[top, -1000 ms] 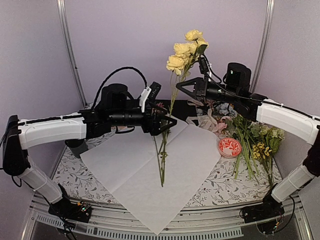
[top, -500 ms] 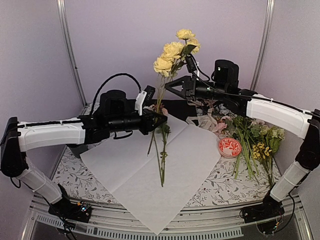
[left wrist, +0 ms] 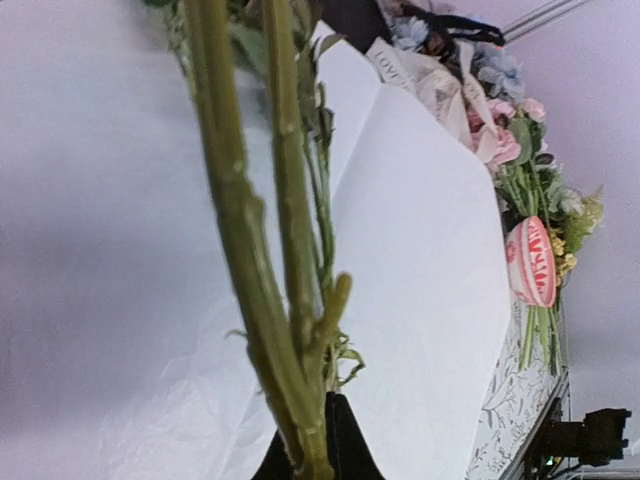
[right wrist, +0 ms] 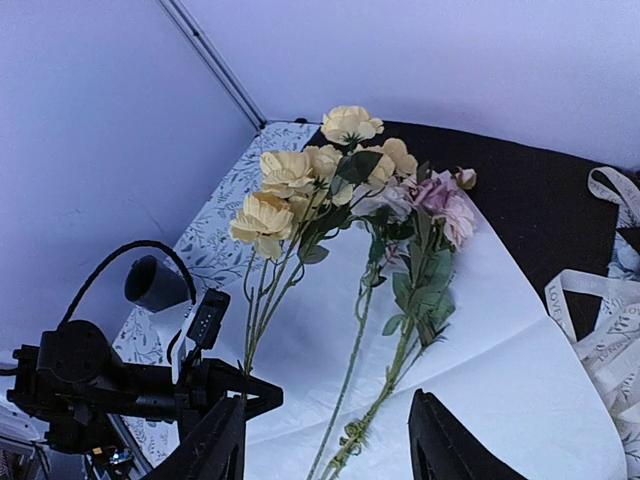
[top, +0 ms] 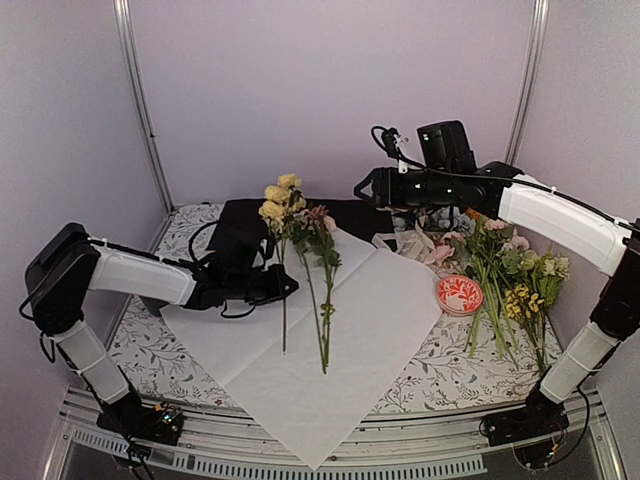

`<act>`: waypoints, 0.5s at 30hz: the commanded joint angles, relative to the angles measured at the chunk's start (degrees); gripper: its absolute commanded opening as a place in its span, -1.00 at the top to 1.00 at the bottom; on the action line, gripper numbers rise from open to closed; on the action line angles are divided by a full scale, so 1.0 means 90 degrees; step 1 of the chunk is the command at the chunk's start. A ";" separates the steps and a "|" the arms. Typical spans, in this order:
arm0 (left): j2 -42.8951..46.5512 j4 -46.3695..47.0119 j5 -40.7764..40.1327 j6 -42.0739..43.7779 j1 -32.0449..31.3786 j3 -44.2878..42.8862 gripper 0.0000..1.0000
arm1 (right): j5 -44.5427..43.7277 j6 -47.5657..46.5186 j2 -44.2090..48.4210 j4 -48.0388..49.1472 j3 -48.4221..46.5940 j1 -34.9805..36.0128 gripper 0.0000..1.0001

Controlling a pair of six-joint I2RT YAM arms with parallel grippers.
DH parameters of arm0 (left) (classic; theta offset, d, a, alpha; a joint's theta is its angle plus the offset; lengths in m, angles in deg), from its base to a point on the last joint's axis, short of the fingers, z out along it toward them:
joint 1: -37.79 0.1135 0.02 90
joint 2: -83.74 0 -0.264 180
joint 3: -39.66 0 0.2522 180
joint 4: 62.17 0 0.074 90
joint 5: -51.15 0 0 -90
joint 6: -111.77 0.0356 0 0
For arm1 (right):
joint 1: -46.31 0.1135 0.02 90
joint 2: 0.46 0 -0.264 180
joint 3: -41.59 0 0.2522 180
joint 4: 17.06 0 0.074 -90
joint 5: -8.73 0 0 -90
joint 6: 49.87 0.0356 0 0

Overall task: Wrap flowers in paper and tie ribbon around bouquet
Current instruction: Place the fake flower on the flattened wrapping paper.

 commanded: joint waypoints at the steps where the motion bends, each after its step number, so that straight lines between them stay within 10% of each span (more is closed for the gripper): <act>1: -0.0585 0.0595 0.0101 -0.0702 0.0092 -0.0050 1.00 | -0.0822 -0.0358 0.0235 -0.0719 0.0067 -0.0123 -0.16; 4: -0.1048 0.0369 0.0243 -0.0660 0.0077 -0.0390 1.00 | -0.0848 -0.0333 0.0285 -0.0955 0.0130 -0.0372 -0.16; 9: -0.1266 -0.0255 0.0103 -0.0251 -0.0114 -0.0795 0.09 | -0.1184 -0.0452 0.0519 -0.1216 0.0313 -0.0615 -0.16; 15: -0.1164 -0.1522 -0.0647 0.0377 -0.0389 -0.1340 -0.32 | -0.1382 -0.0567 0.0860 -0.1440 0.0529 -0.0959 -0.16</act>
